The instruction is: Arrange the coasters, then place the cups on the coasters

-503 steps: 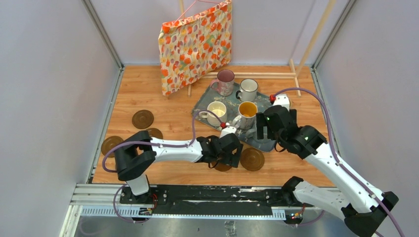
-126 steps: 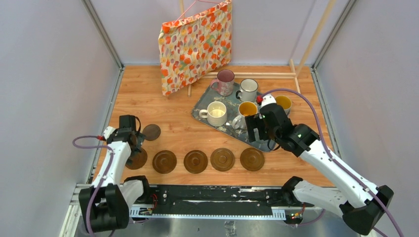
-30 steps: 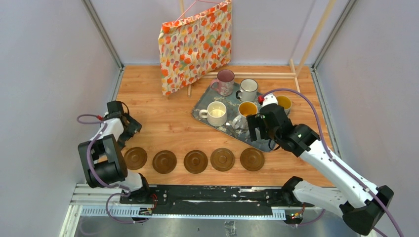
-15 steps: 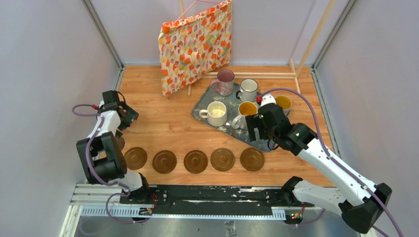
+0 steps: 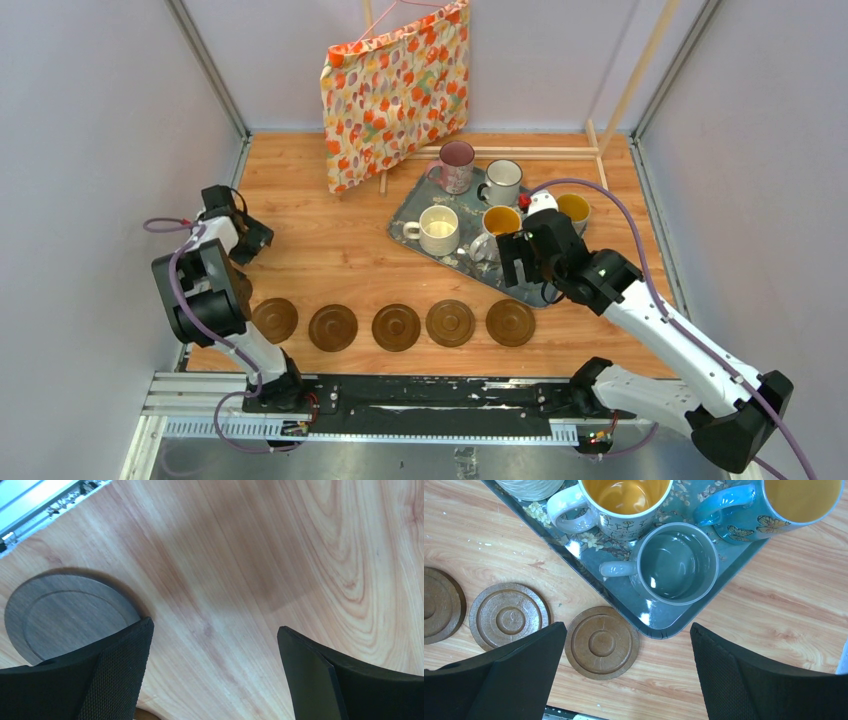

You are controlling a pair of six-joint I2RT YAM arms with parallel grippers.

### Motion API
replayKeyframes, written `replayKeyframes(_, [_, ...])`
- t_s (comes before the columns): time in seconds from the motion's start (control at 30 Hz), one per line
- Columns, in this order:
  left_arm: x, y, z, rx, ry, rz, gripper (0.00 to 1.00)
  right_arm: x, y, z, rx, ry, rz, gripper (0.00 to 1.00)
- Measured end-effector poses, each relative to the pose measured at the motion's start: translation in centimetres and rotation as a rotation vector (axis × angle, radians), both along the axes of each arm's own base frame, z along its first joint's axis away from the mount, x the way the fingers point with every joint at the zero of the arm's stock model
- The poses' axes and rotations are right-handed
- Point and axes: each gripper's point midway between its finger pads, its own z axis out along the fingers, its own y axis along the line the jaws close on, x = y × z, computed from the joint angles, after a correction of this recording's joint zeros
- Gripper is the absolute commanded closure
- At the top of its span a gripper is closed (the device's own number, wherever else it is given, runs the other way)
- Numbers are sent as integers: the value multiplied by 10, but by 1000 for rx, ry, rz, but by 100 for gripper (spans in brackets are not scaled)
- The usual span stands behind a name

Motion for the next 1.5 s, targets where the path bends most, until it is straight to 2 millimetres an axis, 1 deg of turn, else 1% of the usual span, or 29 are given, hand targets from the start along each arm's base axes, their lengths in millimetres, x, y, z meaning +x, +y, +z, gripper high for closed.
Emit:
replayKeyframes(0.1, [-2, 8, -1, 0, -12, 26, 0, 0, 1, 0, 2, 2, 2, 1])
replayKeyframes(0.23, [-11, 20, -5, -5, -10, 71, 0, 0, 1, 0, 3, 2, 3, 1])
replayKeyframes(0.33, [-16, 25, -6, -5, -9, 91, 0, -1, 1, 0, 4, 5, 6, 1])
replayKeyframes(0.4, [-19, 26, -6, -3, -14, 100, 0, -1, 2, -1, 5, 6, 8, 1])
replayKeyframes(0.53, [-34, 27, -7, -4, -16, 131, 0, -1, 2, -1, 4, 8, 8, 1])
replayKeyframes(0.67, [-47, 34, -8, -3, -9, 177, 0, -1, 2, -1, 5, 8, 9, 1])
replayKeyframes(0.73, [-50, 37, -8, -1, -11, 193, 0, -1, 2, -1, 5, 9, 10, 1])
replayKeyframes(0.9, [-61, 33, -8, -4, -18, 218, 0, -1, 3, -1, 9, 12, 14, 1])
replayKeyframes(1.03, [-64, 30, -7, -8, -12, 212, 0, -2, 4, -2, 10, 13, 15, 1])
replayKeyframes(1.13, [-64, 31, 0, -3, -8, 202, 0, -2, 4, -2, 10, 13, 16, 1])
replayKeyframes(1.23, [-56, 39, 14, 26, -28, 193, 0, -1, 4, -3, 9, 18, 18, 1])
replayKeyframes(1.33, [-53, 46, 24, 57, -44, 198, 0, -2, 5, -3, 10, 19, 20, 1])
replayKeyframes(1.43, [-57, 48, 25, 62, -37, 208, 0, -2, 5, -3, 11, 20, 20, 1])
replayKeyframes(1.5, [-63, 49, 21, 58, -25, 220, 0, -2, 5, -3, 11, 19, 20, 1])
